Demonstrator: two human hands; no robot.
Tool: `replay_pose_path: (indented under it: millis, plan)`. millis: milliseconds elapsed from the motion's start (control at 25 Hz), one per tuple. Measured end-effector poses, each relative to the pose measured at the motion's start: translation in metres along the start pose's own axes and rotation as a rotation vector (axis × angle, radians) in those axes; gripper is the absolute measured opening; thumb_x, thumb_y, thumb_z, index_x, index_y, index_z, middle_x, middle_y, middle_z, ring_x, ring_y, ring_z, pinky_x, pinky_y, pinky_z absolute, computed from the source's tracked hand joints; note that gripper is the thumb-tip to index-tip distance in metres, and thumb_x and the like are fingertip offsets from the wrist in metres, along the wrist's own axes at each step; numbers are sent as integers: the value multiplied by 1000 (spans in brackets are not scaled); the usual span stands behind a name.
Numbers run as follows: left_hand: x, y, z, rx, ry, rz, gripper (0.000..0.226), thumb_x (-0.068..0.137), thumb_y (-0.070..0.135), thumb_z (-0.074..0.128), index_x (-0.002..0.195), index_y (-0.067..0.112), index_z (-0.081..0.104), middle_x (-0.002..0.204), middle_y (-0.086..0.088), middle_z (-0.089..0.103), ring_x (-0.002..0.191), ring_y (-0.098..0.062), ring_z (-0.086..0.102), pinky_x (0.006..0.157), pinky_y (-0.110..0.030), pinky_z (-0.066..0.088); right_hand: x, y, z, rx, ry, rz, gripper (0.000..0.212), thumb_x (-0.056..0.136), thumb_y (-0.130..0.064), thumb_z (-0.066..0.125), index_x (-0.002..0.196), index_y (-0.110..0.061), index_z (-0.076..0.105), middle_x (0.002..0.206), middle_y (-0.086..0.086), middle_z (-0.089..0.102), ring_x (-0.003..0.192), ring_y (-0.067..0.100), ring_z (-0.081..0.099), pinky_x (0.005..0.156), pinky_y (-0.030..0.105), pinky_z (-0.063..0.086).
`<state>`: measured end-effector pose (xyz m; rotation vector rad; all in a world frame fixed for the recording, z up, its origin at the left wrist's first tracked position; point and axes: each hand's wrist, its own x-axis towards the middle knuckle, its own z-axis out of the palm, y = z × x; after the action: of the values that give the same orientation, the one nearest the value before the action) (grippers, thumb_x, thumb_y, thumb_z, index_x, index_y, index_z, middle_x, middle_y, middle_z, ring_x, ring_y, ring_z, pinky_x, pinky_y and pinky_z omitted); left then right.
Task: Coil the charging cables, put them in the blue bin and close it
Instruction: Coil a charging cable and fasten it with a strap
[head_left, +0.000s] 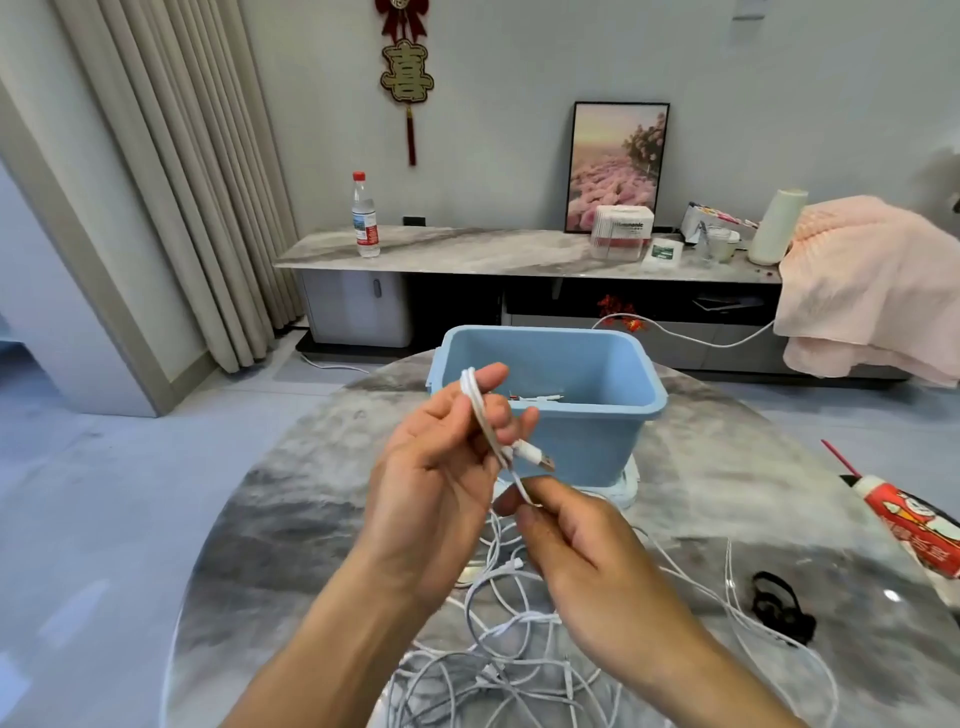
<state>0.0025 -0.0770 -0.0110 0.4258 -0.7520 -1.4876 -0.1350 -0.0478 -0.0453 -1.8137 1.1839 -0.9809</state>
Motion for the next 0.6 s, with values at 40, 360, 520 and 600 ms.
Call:
replay_pose_path:
  millis: [40,360,520,600]
  plan:
    - [0,-2,0,126,-25,60,25,92,9,49,112,0,60,73,-4,60,70,-14,58,92,-31,54,-1,-4,-2,-48,-35,21,16,101,-29,48,95,-23,62,54,-17,53,53,2,45,59,27,34]
    - [-6,3,-9,1460,-452,416,21,102,24,39,86,16,51,70,11,46,66,-12,47,62,-36,41,2,-41,-70,-389,111,-250,17,86,-33,74,71,-26,70,55,-19,58,53,3,54,54,18,38]
    - [-5,2,2,875,-426,-53,29,98,27,43,79,12,60,59,3,40,58,-16,36,63,-38,41,16,-17,-84,-328,226,-384,41,78,-56,73,65,-18,65,48,-1,50,44,15,40,43,29,33]
    - [-6,0,4,578,-374,-188,28,95,24,43,77,12,60,57,0,33,54,-14,31,75,-33,50,23,3,-77,-225,170,-386,50,84,-63,61,66,-16,64,49,0,45,45,15,36,44,27,29]
